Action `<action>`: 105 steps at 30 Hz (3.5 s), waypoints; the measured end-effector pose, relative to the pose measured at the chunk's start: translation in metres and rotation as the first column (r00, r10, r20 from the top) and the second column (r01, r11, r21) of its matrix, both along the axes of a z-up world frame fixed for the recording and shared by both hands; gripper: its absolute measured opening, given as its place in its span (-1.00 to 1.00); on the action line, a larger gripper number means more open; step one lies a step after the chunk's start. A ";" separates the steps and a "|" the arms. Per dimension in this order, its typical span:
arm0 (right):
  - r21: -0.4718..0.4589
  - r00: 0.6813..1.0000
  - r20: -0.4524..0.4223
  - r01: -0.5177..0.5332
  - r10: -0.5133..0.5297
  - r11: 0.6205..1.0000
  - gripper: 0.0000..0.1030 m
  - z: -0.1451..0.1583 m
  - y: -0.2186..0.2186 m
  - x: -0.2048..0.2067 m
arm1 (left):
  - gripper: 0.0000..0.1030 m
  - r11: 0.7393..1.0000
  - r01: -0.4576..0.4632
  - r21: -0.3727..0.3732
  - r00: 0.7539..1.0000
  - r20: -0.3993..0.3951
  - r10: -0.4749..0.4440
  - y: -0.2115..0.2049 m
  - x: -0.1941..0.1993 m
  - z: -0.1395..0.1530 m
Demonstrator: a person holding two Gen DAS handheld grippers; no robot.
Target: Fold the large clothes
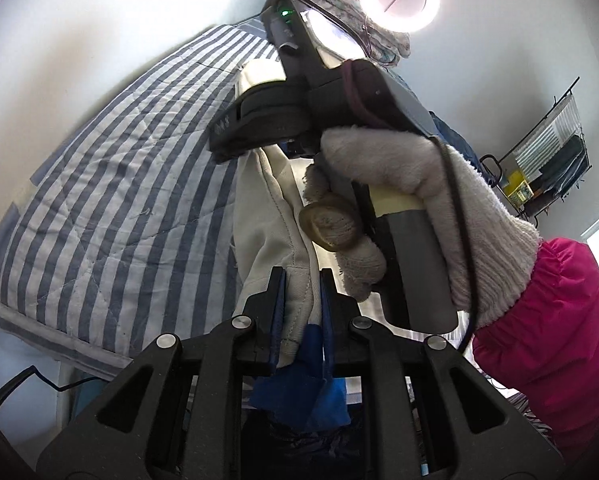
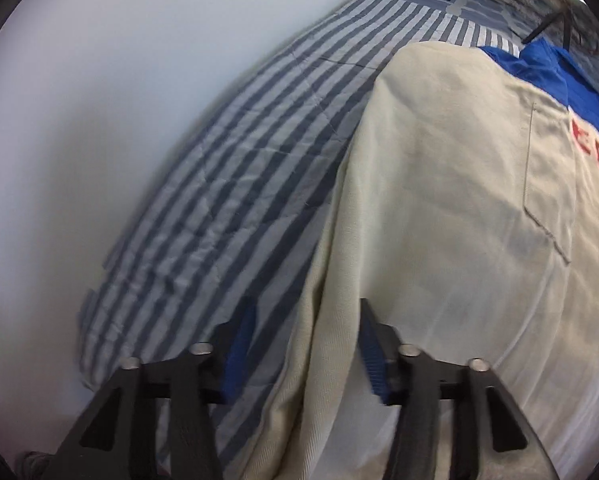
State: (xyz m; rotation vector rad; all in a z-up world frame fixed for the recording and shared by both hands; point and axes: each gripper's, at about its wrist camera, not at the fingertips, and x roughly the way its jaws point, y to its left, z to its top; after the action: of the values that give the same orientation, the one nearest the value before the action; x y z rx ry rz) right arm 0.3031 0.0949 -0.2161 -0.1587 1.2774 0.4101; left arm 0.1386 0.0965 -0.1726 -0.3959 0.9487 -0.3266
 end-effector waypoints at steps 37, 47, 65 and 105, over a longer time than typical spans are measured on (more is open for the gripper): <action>0.491 0.906 -0.160 0.418 -0.392 0.764 -0.94 -0.019 -0.274 -0.049 | -0.65 0.989 0.145 -0.040 0.989 0.045 -0.143 -0.038 -0.014 0.036; 0.424 0.952 -0.015 0.282 -0.305 0.860 -0.24 0.017 -0.275 -0.043 | -0.65 0.969 0.247 0.028 0.968 -0.054 -0.245 -0.096 0.002 -0.004; 0.400 0.919 0.193 0.245 -0.343 0.883 0.67 0.066 -0.249 0.145 | -0.65 0.952 0.233 0.198 0.972 -0.007 -0.236 -0.111 0.008 -0.010; 0.491 0.965 -0.044 0.246 -0.259 0.836 0.42 0.082 -0.324 -0.133 | -0.27 0.978 0.208 -0.030 0.948 -0.242 -0.209 -0.041 0.051 -0.031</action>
State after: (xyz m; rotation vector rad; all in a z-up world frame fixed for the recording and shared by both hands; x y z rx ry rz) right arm 0.1706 -0.2289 -0.1344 0.4378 1.1121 0.4908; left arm 0.1899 0.0555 -0.2041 -0.3447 1.2358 -0.4801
